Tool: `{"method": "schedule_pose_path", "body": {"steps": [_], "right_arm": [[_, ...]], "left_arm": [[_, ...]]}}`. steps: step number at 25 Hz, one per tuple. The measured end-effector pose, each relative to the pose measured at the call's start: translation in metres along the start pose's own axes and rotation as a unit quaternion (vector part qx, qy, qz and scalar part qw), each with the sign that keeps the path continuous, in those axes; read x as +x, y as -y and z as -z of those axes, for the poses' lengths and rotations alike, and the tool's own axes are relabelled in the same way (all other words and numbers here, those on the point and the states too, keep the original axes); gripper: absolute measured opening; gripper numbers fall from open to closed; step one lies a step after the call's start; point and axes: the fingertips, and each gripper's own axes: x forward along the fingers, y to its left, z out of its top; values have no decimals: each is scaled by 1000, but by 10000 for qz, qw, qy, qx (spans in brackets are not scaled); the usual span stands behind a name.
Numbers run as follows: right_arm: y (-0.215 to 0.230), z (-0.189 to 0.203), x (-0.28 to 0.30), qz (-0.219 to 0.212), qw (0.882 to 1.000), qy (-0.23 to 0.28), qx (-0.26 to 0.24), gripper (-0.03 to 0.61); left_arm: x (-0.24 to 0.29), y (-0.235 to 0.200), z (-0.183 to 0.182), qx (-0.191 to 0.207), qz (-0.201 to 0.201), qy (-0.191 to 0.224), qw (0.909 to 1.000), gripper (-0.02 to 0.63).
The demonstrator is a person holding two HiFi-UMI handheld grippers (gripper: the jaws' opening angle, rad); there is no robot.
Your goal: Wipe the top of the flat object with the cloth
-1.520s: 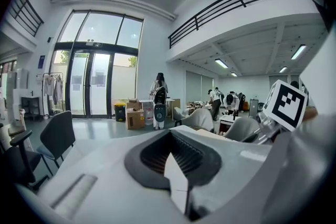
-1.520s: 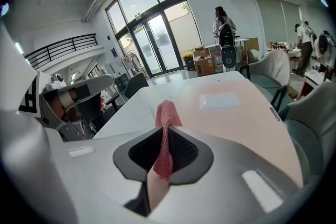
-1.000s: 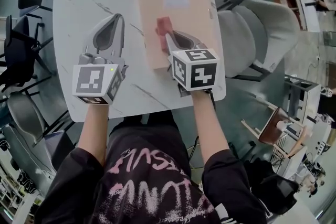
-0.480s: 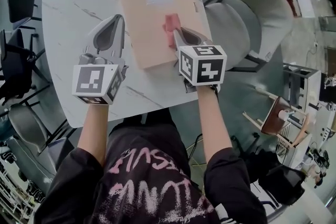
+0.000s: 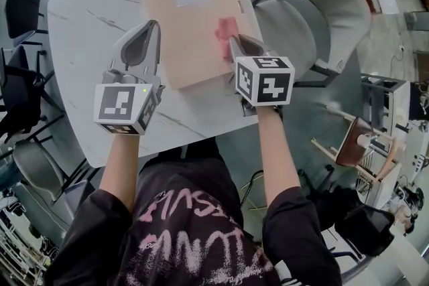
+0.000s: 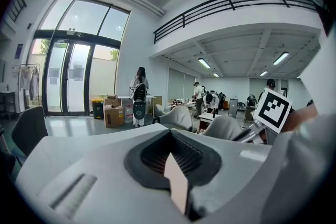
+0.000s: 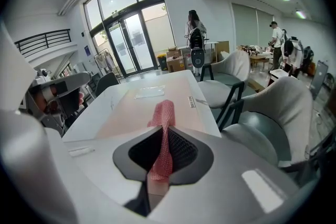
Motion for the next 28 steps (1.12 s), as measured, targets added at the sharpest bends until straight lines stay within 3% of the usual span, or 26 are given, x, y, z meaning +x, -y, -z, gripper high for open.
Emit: {"method": "schedule_pose_path", "body": {"steps": [15, 28], "right_arm": [[-5, -6, -5, 36, 9998, 182, -5, 52], [-17, -41, -37, 10, 9931, 1170, -18, 54]], "left_arm": [[-12, -5, -3, 23, 35, 78, 10000, 2], [-31, 0, -25, -5, 27, 191, 9998, 2]]}}
